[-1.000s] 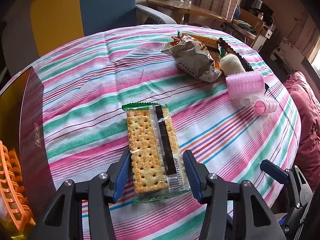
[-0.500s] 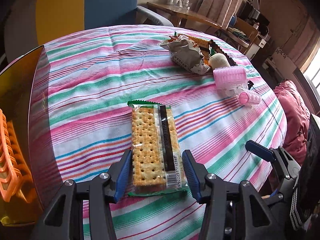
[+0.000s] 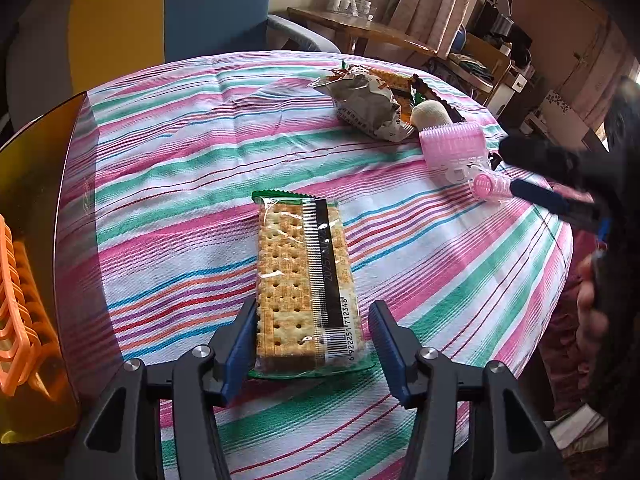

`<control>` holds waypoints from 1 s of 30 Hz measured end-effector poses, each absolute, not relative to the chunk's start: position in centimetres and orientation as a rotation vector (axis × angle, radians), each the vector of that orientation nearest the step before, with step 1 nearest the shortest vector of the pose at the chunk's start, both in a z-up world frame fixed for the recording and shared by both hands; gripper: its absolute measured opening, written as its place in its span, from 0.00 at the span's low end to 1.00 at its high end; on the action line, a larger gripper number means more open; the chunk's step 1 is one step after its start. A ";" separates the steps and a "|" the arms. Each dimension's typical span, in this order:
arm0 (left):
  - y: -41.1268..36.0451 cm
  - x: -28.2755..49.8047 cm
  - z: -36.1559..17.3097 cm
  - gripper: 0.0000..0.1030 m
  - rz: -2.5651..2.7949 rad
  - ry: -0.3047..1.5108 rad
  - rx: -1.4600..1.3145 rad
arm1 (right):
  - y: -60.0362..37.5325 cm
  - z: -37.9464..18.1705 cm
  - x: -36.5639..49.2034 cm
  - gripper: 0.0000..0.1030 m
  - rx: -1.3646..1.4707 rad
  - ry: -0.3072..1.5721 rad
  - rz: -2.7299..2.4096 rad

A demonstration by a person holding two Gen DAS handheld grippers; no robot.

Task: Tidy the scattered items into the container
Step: 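Hold the cracker packet in the left gripper while the right gripper grasps a pink roller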

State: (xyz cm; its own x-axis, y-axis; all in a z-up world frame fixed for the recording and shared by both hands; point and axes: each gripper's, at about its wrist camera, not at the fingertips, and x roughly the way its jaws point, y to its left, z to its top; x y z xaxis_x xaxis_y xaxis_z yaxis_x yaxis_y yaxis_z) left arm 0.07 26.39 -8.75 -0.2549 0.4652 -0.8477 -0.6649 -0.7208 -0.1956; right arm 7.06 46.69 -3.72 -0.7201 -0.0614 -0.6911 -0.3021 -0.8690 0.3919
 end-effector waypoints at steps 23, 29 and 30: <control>25.9 0.1 -8.9 0.55 2.020 0.215 -1.255 | 46.5 -4.8 9.8 1.00 -1.260 1.152 2.763; 25.7 -0.1 -8.8 0.55 2.015 0.193 -1.260 | 45.3 -4.3 10.4 1.00 -1.224 0.710 2.699; 25.7 -0.1 -8.8 0.55 2.015 0.193 -1.259 | 45.0 -4.7 10.2 1.00 -1.233 0.679 2.686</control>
